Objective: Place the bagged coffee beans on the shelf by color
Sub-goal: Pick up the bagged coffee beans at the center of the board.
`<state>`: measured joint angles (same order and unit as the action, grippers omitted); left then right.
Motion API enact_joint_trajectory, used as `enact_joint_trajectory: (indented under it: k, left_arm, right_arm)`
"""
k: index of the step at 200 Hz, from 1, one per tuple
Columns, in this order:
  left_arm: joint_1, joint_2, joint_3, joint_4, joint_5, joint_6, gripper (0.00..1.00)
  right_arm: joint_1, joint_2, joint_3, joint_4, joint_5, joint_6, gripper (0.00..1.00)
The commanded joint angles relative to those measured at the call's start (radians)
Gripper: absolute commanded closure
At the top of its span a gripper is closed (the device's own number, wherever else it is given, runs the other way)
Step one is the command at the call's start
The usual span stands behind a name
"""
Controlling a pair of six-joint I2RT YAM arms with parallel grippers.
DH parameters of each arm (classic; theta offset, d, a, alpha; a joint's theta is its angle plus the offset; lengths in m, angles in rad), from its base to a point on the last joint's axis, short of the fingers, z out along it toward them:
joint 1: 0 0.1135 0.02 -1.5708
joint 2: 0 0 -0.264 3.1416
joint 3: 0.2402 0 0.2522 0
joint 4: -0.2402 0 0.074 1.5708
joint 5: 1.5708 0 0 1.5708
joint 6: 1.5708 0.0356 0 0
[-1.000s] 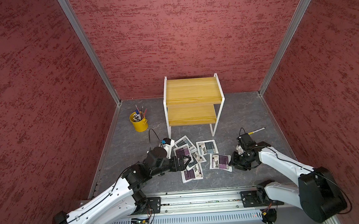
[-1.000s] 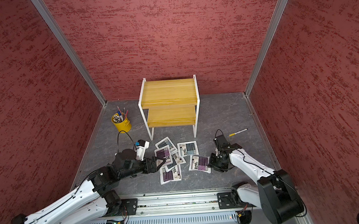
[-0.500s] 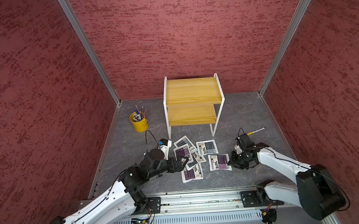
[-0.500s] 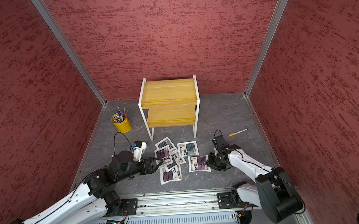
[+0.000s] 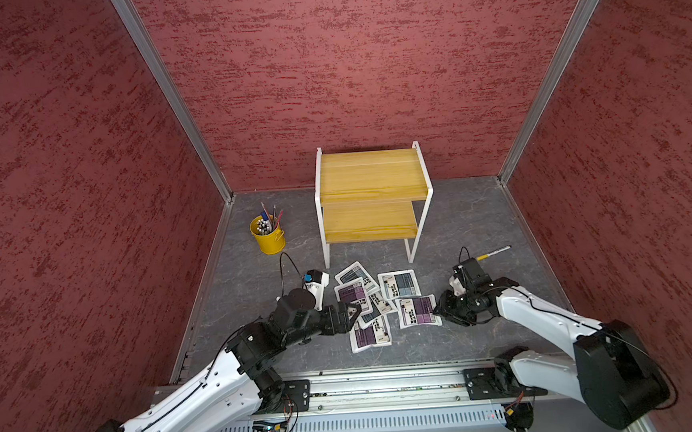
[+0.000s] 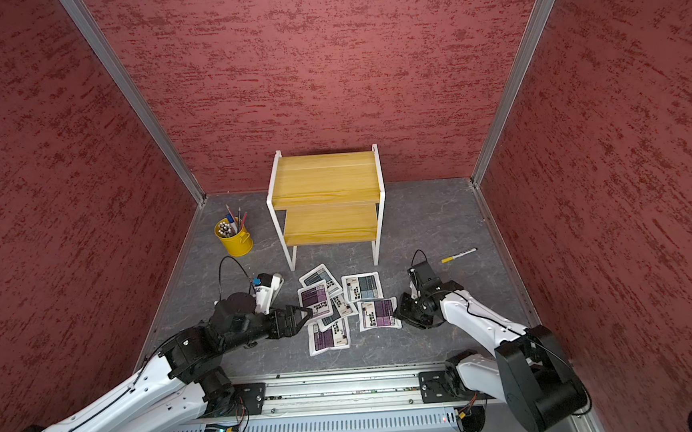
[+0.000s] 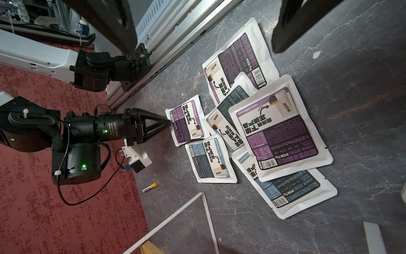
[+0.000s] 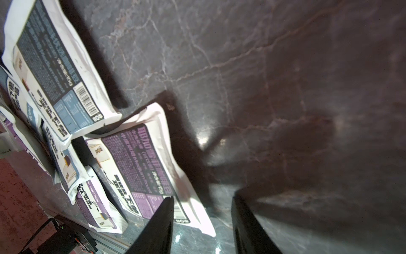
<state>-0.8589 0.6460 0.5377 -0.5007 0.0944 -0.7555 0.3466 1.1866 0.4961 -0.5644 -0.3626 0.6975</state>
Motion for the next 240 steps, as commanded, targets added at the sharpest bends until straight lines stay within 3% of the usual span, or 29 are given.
enact_joint_trajectory:
  k: [1, 77, 133, 163, 208, 240]
  left_arm:
    - [-0.002, -0.010, -0.008, -0.014, -0.016, -0.008, 0.00]
    - [0.004, -0.023, -0.002, -0.063, -0.013, -0.007, 0.00]
    - [0.013, -0.024, 0.003, -0.071, -0.006, -0.007, 0.00]
    - [0.014, -0.026, 0.004, -0.082, -0.005, -0.009, 0.00]
    - [0.015, -0.040, 0.000, -0.092, -0.006, -0.022, 0.00]
    - [0.015, -0.051, -0.002, -0.085, -0.011, -0.027, 0.00]
  right_arm:
    - [0.009, 0.033, -0.005, 0.065, -0.026, -0.005, 0.54]
    - [0.061, 0.165, 0.043, 0.077, 0.039, -0.035, 0.58]
    - [0.178, 0.251, 0.089, 0.028, 0.225, -0.034, 0.69]
    - [0.208, 0.293, 0.096, 0.029, 0.261, -0.023, 0.78]
    - [0.213, 0.206, 0.074, -0.010, 0.296, -0.007, 1.00]
    - [0.213, 0.069, 0.071, -0.104, 0.316, 0.011, 1.00]
